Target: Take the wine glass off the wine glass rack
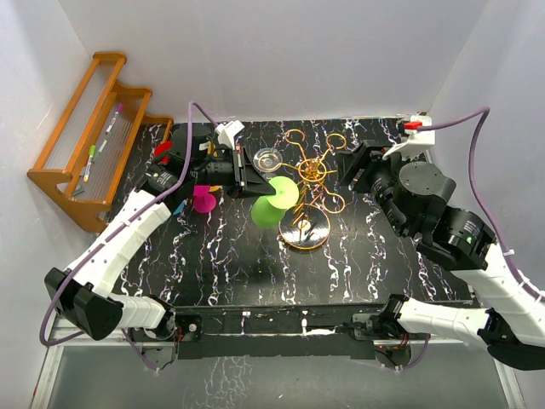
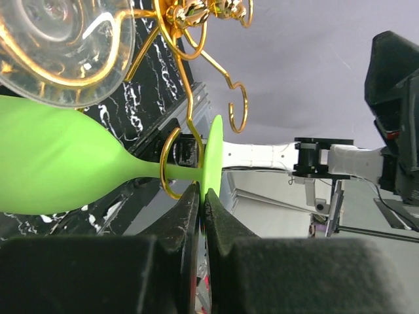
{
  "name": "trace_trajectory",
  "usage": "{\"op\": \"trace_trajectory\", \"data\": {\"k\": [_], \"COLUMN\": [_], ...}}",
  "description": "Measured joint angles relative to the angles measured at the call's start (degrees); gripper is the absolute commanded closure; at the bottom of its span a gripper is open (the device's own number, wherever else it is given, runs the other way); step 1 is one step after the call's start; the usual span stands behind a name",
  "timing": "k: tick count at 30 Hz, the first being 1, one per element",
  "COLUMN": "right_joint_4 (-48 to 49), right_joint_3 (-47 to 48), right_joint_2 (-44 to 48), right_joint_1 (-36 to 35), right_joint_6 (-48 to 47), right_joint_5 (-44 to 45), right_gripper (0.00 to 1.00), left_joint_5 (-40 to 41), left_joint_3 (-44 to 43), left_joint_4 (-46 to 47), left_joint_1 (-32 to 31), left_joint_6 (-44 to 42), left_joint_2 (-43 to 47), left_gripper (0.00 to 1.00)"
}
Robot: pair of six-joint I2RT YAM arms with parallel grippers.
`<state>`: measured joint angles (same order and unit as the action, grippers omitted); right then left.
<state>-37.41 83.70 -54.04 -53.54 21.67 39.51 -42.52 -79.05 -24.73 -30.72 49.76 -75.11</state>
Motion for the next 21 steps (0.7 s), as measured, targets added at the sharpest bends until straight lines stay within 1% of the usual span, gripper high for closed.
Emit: {"op": "trace_trajectory", "data": {"k": [9,21], "right_joint_4": [0.5,2.1], "right_joint_3": [-1.0,-2.3], "right_joint_2": [1.2,1.4], "right_joint_1": [0.0,0.0], "right_joint_6": [0.0,0.3], "right_joint_5": [-0.1,-1.3], "right_gripper": [0.42,0.43], "left_joint_5": [-1.6,-2.0], "left_joint_3": [2.3,2.3], "left_joint_4": [8.3,12.5], "left_joint_1": [0.0,0.0], "left_joint_6": [7.2,9.8], "left_joint_2": [0.0,-1.6], "left_gripper": [1.0,1.0]}}
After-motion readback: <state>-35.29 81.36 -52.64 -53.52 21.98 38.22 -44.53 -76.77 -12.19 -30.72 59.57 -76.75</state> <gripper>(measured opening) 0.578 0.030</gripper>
